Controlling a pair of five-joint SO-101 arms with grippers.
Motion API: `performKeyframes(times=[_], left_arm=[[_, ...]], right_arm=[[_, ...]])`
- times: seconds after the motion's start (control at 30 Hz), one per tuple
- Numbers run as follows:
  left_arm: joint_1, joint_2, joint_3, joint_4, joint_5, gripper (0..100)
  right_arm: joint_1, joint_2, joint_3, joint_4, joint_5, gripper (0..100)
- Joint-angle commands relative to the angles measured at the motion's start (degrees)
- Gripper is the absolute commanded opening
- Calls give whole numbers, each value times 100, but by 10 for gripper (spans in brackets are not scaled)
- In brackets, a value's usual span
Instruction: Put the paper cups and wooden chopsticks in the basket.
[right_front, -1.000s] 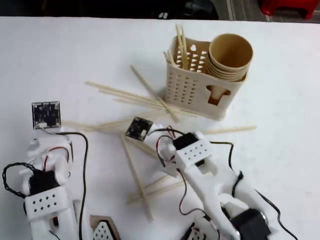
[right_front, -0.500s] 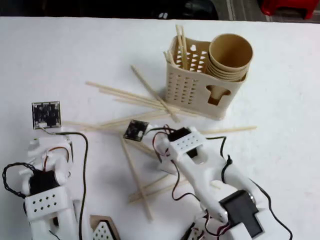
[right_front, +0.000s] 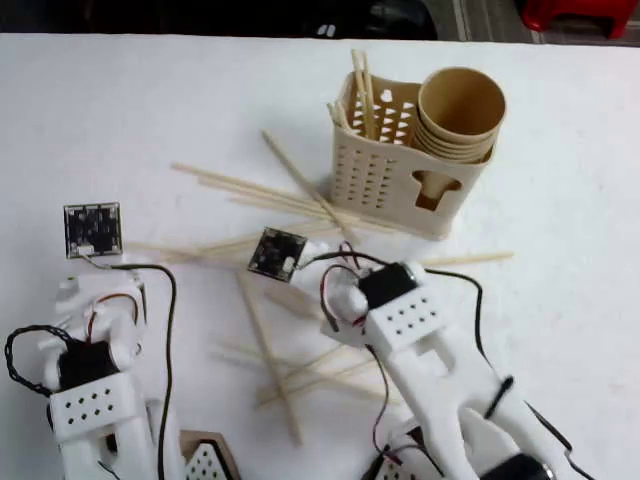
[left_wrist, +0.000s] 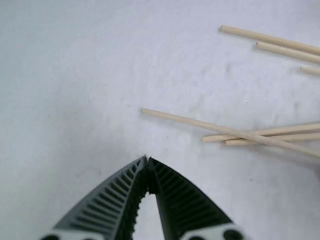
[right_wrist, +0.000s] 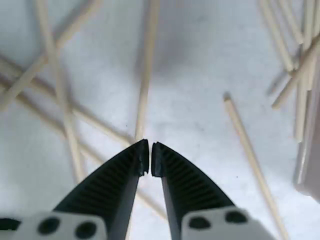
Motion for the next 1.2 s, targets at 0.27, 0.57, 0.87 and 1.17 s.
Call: performKeyframes(times=[0.27,0.57,0.87,1.17], left_arm=[[-4,-92,-18,-123,-53,24],[-4,-92,-18,-123,-53,24],[-4,-92,-18,-123,-62,24],[-4,-92,-9,-123,-62,24]], right_arm=[[391,-1121,-589,998,-9,28],[365,-1112,853,382,185,259],[356,-1103,1547,-585,1090,257],[347,-57,1459,-989,1099,223]])
